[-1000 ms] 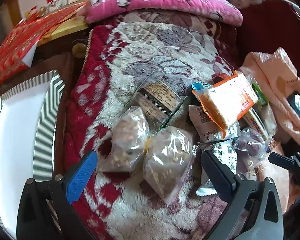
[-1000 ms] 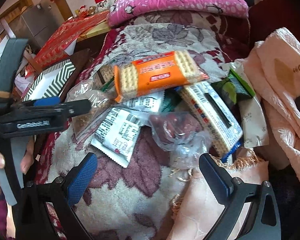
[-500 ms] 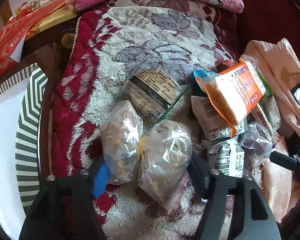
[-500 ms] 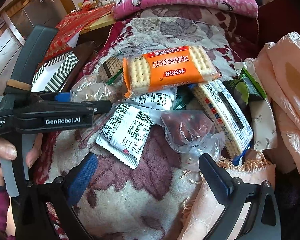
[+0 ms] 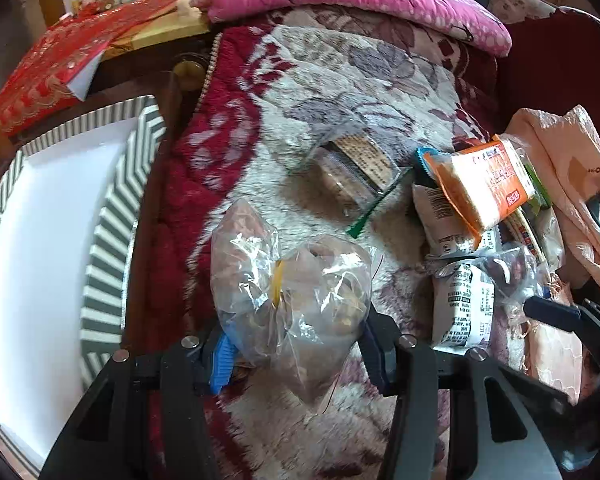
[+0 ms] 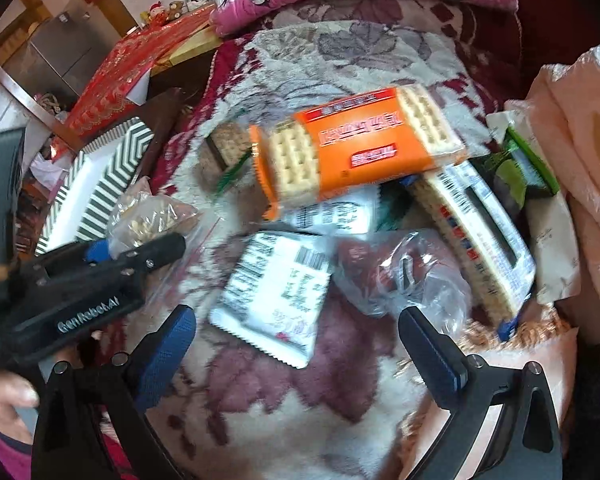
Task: Organize snacks
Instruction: 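Grasp the two tied nut bags with the left gripper while the right grasps a white packet, then carry both items to the white tray and open both grippers to release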
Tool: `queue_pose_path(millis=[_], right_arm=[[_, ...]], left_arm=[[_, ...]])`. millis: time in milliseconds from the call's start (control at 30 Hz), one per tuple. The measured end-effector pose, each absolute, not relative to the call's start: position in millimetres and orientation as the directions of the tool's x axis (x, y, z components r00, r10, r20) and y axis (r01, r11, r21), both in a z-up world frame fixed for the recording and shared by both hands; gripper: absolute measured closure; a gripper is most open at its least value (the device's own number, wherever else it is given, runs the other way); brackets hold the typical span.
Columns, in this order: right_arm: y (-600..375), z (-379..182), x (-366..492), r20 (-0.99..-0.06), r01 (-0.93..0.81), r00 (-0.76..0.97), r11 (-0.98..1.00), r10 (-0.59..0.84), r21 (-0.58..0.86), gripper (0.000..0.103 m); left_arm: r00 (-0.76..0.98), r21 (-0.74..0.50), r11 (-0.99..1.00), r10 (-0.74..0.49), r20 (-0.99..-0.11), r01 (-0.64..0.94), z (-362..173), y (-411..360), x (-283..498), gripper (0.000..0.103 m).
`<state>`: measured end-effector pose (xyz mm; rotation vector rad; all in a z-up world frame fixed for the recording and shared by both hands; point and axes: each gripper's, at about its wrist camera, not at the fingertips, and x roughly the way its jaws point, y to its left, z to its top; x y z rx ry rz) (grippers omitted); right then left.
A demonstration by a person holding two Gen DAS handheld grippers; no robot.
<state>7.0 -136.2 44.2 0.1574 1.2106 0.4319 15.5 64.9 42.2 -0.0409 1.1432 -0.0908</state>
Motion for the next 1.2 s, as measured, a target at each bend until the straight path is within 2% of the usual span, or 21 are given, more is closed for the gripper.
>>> queue_pose_path(millis=[133,400,567,600,667,700,733,833,1200], right_arm=[[-126,42,4,-0.879,-0.257,0.258,0.906,0.401,0.337,0.0],[-134,27,22,-0.886,-0.168,0.259,0.921,0.384,0.351,0.0],[-125,23,32,-0.894,-0.182,0.278,0.934,0.35,0.309,0.001],[-124,23,31,-0.891,-0.191,0.294,0.935,0.345,0.299,0.005],[-124,23,31,-0.898,-0.211,0.301,0.941,0.321,0.266,0.02],[-124,21,31,-0.904,-0.23,0.284,0.938,0.319,0.259,0.036],[-125,19,30,-0.907,-0.238,0.275,0.937,0.318,0.256,0.043],[-130,23,24,-0.903,-0.265,0.273,0.929,0.331,0.26,0.047],[-115,63,-2,-0.861,-0.387,0.287,0.873,0.419,0.295,0.047]], left_arm=[[0.417,-0.091,0.995,-0.098,-0.904,0.036,45,72,14,0.051],[0.427,-0.083,0.996,-0.085,-0.9,0.023,46,77,12,0.051],[0.425,-0.074,0.997,-0.075,-0.902,0.02,46,73,9,0.051],[0.424,-0.073,0.997,-0.075,-0.902,0.02,46,72,9,0.051],[0.422,-0.075,0.997,-0.076,-0.904,0.018,46,69,9,0.051],[0.42,-0.077,0.997,-0.076,-0.904,0.017,46,69,9,0.051],[0.419,-0.078,0.997,-0.077,-0.905,0.015,46,68,8,0.051],[0.421,-0.085,0.996,-0.082,-0.903,0.013,48,68,6,0.051],[0.458,-0.082,0.996,-0.063,-0.886,-0.02,70,80,-9,0.051]])
